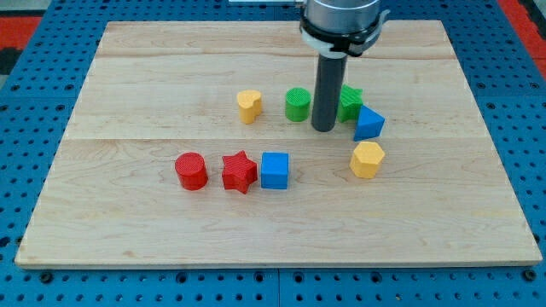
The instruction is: Touch the yellow heart
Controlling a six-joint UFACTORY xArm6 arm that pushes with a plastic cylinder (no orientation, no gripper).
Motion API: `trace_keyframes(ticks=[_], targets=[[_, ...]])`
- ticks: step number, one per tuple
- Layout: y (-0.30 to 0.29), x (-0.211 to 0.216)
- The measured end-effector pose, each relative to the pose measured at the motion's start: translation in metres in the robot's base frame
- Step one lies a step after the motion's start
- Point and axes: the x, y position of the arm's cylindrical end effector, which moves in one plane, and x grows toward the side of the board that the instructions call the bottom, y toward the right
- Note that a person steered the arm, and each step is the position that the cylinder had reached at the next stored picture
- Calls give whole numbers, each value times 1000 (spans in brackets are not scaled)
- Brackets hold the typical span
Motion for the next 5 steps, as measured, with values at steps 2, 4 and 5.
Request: trace_keyframes(ticks=[2, 4, 5], targets=[[-100, 2], [-102, -21], [-94, 7]])
